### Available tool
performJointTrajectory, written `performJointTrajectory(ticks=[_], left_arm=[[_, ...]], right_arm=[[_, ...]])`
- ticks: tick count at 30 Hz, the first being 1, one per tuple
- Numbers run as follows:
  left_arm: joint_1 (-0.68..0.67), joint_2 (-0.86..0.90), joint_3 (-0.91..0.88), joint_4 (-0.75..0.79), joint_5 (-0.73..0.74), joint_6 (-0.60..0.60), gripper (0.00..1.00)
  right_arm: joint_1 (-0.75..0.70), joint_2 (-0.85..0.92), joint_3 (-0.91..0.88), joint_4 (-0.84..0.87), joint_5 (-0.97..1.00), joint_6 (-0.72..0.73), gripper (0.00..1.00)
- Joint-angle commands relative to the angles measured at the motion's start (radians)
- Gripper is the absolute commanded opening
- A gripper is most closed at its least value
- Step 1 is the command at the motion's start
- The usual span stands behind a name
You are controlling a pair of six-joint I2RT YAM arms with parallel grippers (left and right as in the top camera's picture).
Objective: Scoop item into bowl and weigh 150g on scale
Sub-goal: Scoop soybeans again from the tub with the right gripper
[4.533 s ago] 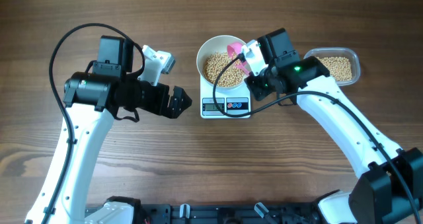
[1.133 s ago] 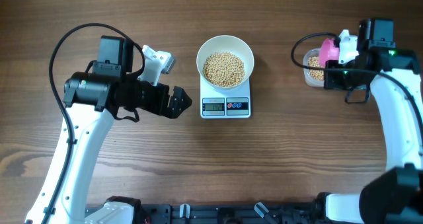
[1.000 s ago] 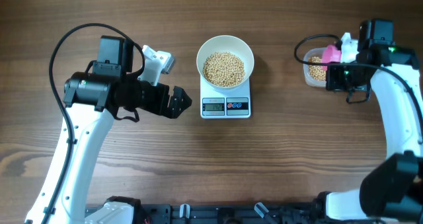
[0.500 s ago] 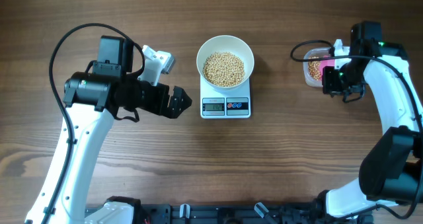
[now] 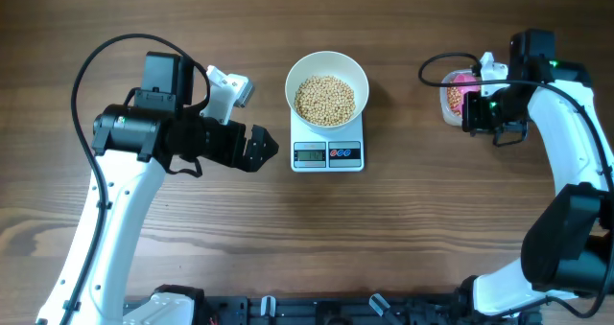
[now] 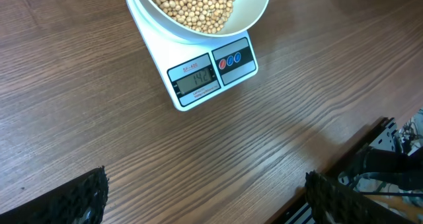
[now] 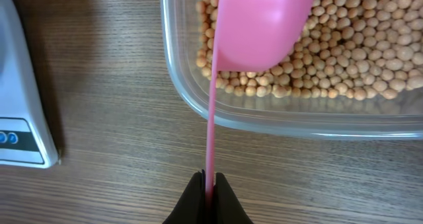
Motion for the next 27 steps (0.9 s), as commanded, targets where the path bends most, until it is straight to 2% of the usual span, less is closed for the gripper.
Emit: performJointTrajectory(ticks=[1,4,20,27], left_arm=[[-0.005,-0.017,0.005,0.000,0.019,0.020,1.00],[-0.005,-0.017,0.005,0.000,0.019,0.020,1.00],[-0.005,-0.017,0.005,0.000,0.019,0.020,1.00],[-0.005,-0.017,0.005,0.000,0.019,0.020,1.00]], right_arm=[[-0.038,0.011,-0.007,0.003,-0.067,0.018,0.04],[-0.087,0.011,-0.007,-0.003,-0.089,0.035,0.04],[-0.302,0.011,-0.007,-0.050,-0.454,0.017,0.04],[-0.385,0.011,-0.007,-0.113,-0.703,-0.117,0.04]])
